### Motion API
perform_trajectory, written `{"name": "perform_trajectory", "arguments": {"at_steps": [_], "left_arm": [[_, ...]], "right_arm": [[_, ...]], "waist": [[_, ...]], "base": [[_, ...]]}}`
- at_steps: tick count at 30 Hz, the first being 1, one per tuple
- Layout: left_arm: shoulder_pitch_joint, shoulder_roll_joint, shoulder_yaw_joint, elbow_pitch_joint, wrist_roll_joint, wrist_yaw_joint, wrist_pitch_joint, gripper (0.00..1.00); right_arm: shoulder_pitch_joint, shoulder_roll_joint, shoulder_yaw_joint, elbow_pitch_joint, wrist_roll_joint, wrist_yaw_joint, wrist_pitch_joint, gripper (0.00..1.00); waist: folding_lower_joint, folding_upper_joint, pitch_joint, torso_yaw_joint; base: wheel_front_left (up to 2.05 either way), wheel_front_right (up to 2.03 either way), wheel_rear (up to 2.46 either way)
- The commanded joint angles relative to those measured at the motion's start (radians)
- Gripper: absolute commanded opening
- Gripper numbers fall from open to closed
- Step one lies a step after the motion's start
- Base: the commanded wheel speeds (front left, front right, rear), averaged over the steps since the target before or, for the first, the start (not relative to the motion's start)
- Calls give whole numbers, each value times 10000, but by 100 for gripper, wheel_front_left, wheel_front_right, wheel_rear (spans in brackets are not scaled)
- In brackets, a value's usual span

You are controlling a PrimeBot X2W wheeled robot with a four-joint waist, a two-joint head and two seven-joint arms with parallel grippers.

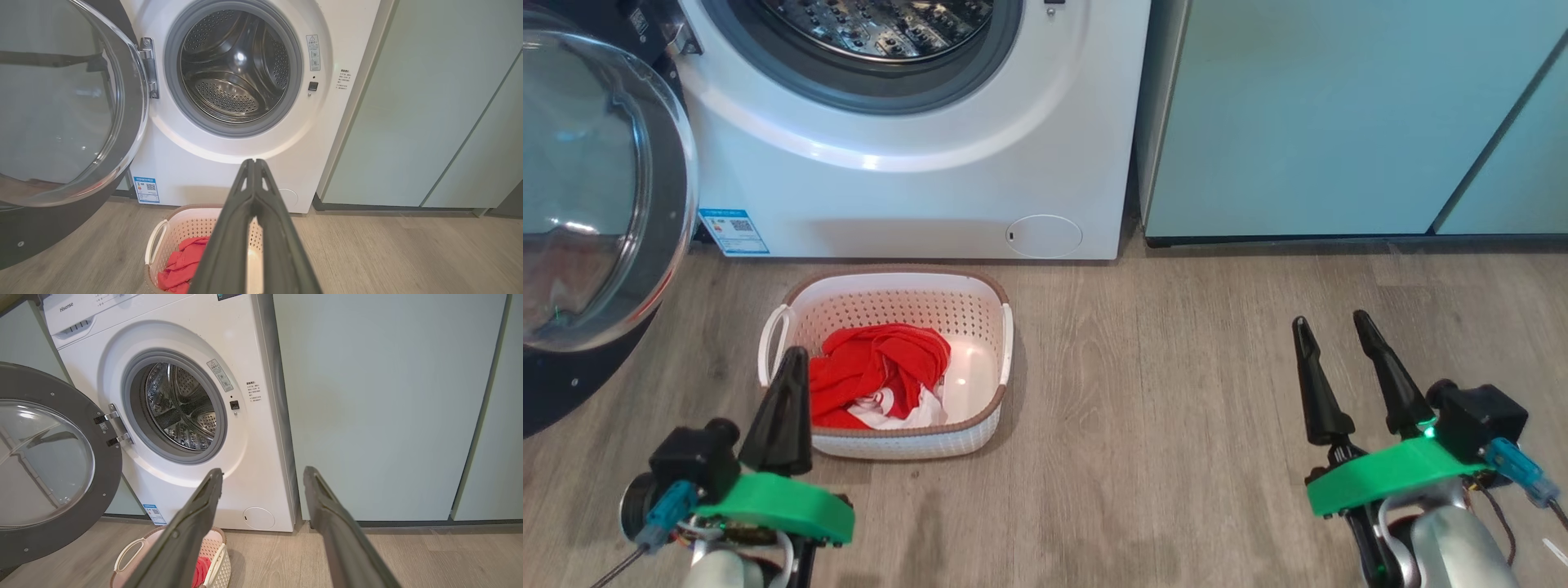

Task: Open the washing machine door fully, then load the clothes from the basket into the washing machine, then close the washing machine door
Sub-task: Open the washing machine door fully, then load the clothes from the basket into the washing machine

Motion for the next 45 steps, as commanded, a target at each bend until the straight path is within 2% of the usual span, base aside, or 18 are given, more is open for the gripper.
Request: {"name": "perform_trajectory", "arguments": {"at_steps": [1,2,3,4,23,36,41,45], "left_arm": [[-206,93,228,-431,93,67,-48,35],[-181,93,189,-457,104,96,-48,62],[-164,93,148,-481,93,113,-48,98],[-148,92,110,-494,68,110,-48,100],[-95,92,-170,-342,-10,101,-48,100],[-119,91,-237,-524,201,399,-48,100],[-170,91,-199,-464,-104,136,-48,100],[-183,91,-80,-403,-118,143,-48,100]], "right_arm": [[-235,50,195,-369,86,0,-93,100],[-238,50,191,-363,97,0,-93,100],[-243,50,182,-358,106,0,-93,100],[-248,50,169,-356,115,0,-93,100],[-279,51,67,-248,176,0,-93,100],[-351,51,99,-144,138,0,-93,100],[-371,51,123,-115,137,0,-93,100],[-381,51,143,-101,138,0,-93,100]], "waist": [[0,-1,2,-24],[0,-1,4,-34],[0,-1,8,-36],[0,-1,15,-34],[0,-1,25,6],[0,-1,12,21],[0,-1,14,39],[0,-1,8,42]], "base": [[0,0,0],[0,0,0],[0,0,0],[0,0,0],[0,0,0],[0,0,0],[0,0,0],[67,-67,0]]}}
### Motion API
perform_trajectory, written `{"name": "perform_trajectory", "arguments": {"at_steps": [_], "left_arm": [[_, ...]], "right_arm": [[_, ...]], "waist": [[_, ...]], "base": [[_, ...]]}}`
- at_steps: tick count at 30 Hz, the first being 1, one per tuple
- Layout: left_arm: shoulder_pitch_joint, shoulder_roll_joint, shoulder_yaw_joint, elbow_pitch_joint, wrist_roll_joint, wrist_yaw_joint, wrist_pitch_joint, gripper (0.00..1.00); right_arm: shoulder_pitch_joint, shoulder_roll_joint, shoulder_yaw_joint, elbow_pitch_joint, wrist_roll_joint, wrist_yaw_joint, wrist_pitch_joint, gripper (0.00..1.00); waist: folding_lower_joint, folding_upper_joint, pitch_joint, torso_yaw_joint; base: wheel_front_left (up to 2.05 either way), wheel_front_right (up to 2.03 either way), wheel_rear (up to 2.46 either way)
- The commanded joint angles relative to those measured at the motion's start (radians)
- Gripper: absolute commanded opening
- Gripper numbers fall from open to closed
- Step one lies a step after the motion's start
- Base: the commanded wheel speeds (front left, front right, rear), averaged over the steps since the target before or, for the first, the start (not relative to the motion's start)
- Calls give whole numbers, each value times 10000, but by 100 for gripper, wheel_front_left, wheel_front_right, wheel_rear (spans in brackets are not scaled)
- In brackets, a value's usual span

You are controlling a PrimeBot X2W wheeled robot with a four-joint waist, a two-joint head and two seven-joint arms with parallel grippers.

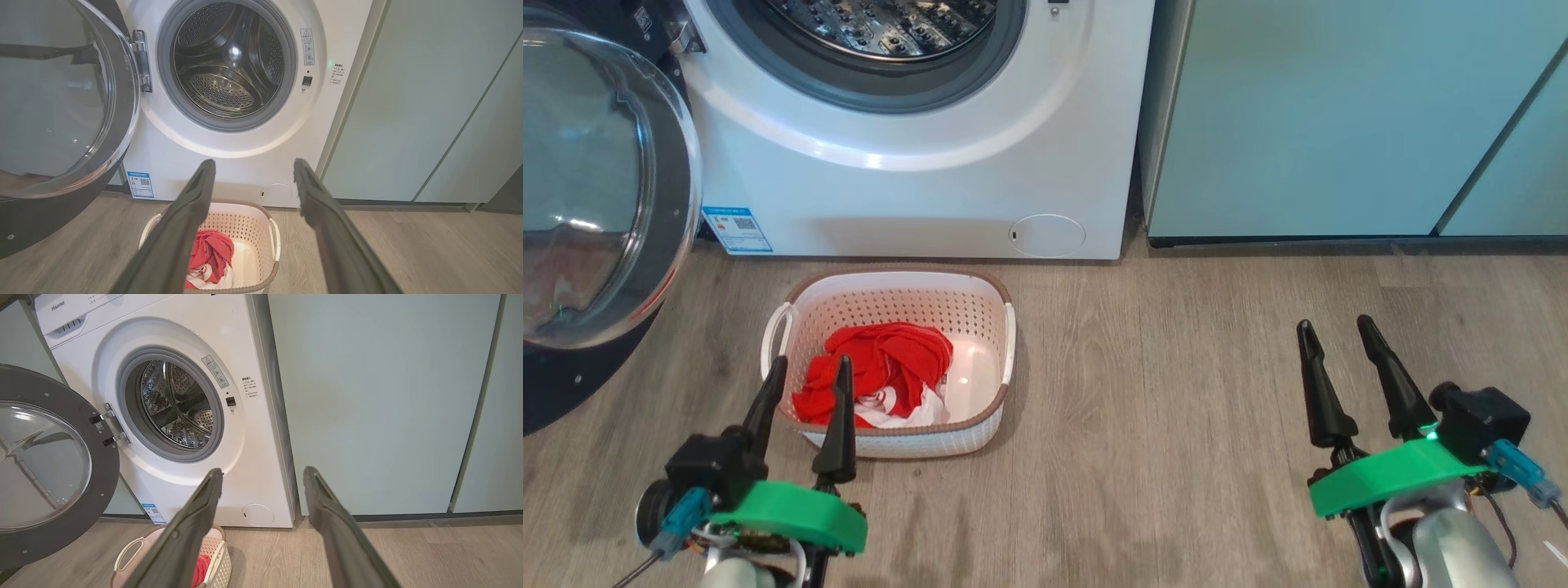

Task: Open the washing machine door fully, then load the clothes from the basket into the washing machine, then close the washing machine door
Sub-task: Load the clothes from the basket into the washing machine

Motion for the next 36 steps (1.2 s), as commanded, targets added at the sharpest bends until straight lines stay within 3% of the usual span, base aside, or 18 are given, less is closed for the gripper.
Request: {"name": "perform_trajectory", "arguments": {"at_steps": [1,22,36], "left_arm": [[-379,87,357,-277,-27,10,-49,100],[-299,87,106,-138,-95,219,-49,100],[-247,87,39,-85,-205,258,-49,100]], "right_arm": [[-375,24,270,-281,-5,0,-93,100],[-317,24,396,-187,-89,0,-93,100],[-293,24,466,-207,-102,0,-93,100]], "waist": [[0,-1,-5,-3],[0,-1,-185,183],[0,-1,-190,248]], "base": [[101,-101,0],[176,-175,-1],[29,-29,0]]}}
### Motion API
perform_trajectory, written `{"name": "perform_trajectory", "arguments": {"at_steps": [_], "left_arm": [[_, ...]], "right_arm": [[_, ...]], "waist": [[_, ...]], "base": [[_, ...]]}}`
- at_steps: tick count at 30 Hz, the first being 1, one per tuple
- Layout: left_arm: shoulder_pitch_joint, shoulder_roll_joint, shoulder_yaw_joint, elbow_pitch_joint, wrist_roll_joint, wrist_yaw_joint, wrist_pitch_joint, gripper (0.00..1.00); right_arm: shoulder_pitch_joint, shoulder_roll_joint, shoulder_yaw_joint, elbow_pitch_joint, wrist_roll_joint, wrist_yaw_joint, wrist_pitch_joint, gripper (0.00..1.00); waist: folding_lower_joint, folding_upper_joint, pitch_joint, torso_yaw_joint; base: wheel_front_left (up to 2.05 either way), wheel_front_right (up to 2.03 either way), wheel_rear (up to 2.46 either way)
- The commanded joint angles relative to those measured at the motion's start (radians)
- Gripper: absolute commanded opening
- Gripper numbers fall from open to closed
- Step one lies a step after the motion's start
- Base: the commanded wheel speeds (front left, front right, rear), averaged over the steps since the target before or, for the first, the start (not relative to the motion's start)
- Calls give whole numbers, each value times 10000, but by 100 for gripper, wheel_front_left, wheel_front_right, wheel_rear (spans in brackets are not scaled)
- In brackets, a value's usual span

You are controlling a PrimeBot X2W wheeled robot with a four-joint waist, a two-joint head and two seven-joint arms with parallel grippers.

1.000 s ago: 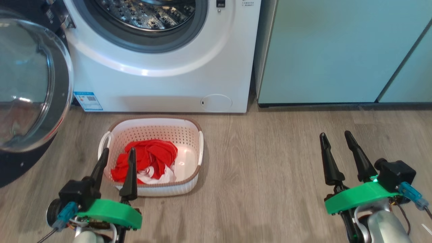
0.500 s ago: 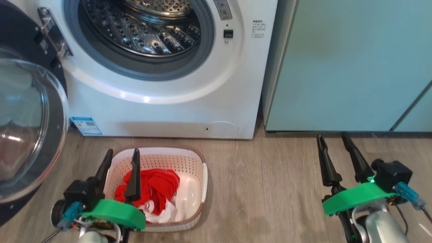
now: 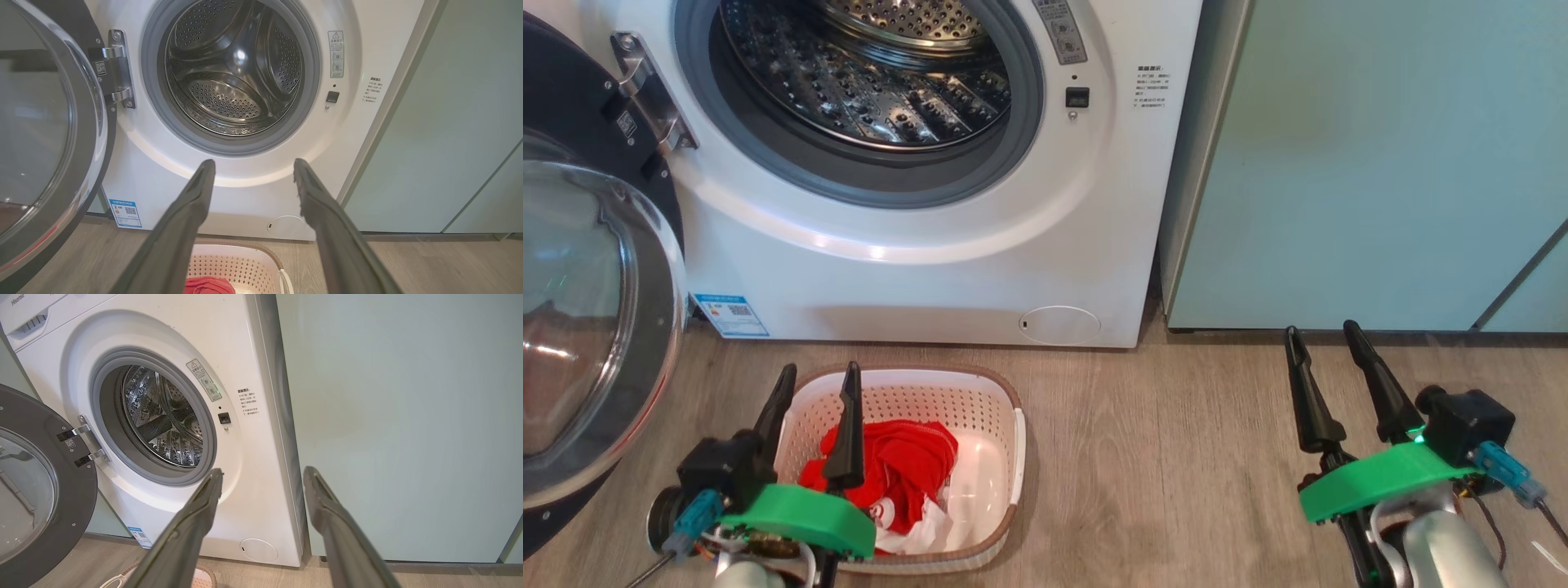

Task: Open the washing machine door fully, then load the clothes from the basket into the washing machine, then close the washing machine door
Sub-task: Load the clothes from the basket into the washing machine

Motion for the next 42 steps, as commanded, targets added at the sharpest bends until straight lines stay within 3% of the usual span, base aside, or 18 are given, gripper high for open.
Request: {"name": "perform_trajectory", "arguments": {"at_steps": [1,20,25,34,42], "left_arm": [[-279,81,264,-266,-46,56,-49,100],[-578,81,148,402,193,175,-49,100],[-1075,81,-55,1620,643,409,-49,100],[-2815,134,-286,4080,1342,304,-49,100],[-4799,517,-538,6353,1935,238,-49,100]], "right_arm": [[-292,11,240,-332,-86,0,-93,100],[-500,11,239,-468,-67,0,-93,100],[-731,11,210,-570,-120,0,-93,100],[-1378,11,341,-800,-188,0,-93,100],[-1918,11,413,-1058,-145,0,-93,100]], "waist": [[0,-1,18,3],[0,-1,821,-50],[0,-1,1623,-184],[0,-1,3513,-588],[0,-1,5349,-1212]], "base": [[0,0,0],[0,0,0],[0,0,0],[0,0,0],[0,0,0]]}}
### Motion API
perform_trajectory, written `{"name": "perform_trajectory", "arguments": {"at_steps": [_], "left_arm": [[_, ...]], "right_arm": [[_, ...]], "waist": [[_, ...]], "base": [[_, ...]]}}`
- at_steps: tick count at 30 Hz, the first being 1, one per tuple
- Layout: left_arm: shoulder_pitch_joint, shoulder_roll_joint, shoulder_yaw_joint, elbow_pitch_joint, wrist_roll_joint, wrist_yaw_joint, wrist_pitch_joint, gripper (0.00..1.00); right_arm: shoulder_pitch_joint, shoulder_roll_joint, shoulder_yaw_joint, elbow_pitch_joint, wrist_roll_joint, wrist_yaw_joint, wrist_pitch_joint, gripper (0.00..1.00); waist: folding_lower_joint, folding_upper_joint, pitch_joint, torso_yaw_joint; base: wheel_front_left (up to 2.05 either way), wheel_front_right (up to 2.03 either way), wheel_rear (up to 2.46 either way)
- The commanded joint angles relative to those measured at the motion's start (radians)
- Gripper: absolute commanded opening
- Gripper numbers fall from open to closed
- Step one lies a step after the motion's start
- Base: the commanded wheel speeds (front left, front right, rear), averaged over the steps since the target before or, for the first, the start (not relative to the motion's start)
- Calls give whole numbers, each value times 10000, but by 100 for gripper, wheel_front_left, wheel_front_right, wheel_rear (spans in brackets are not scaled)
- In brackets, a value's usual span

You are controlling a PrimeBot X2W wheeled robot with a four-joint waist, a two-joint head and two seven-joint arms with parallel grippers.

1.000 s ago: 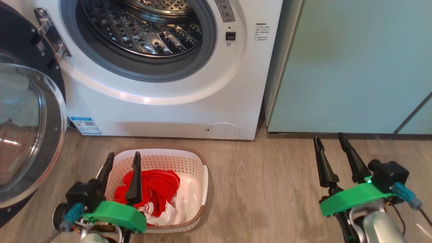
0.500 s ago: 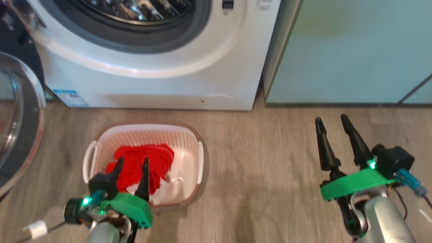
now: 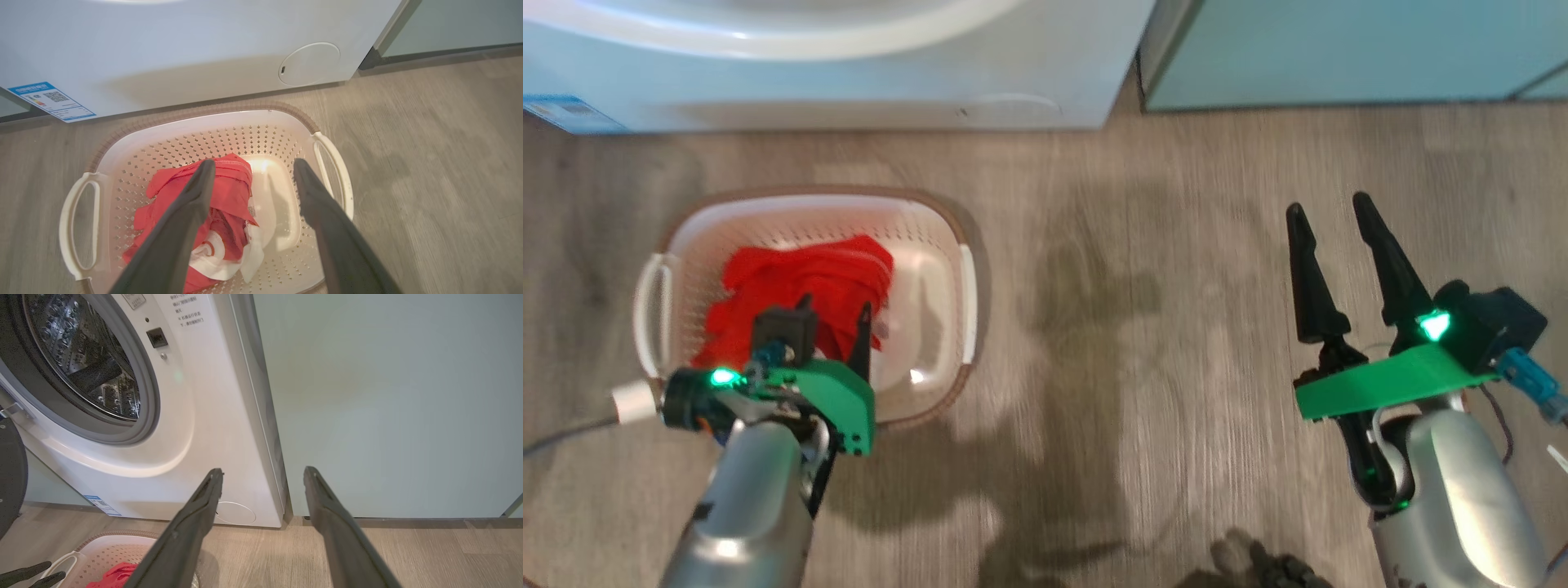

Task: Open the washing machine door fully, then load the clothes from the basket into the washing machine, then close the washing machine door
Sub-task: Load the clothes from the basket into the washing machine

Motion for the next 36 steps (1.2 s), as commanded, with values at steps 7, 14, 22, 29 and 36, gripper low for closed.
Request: {"name": "perform_trajectory", "arguments": {"at_steps": [7,14,22,29,36], "left_arm": [[-1616,795,8,2097,363,16,-51,100],[-2894,1401,-117,4035,510,157,102,100],[-3678,1949,-76,4767,470,651,713,100],[-4106,2403,-198,4950,459,574,1308,100],[-4418,2724,-434,5013,554,582,1920,100]], "right_arm": [[-433,11,362,-529,134,0,-93,100],[-628,11,487,-690,347,0,-93,100],[-731,11,594,-762,538,0,-93,100],[-900,11,741,-794,1246,0,-93,100],[-1049,11,861,-875,1106,0,-93,100]], "waist": [[-2,0,1834,-1011],[-2,0,2721,-1500],[-2,0,3311,-1823],[-2,0,3844,-2089],[-2,0,4232,-2319]], "base": [[0,0,0],[0,0,0],[0,0,0],[0,0,0],[0,0,0]]}}
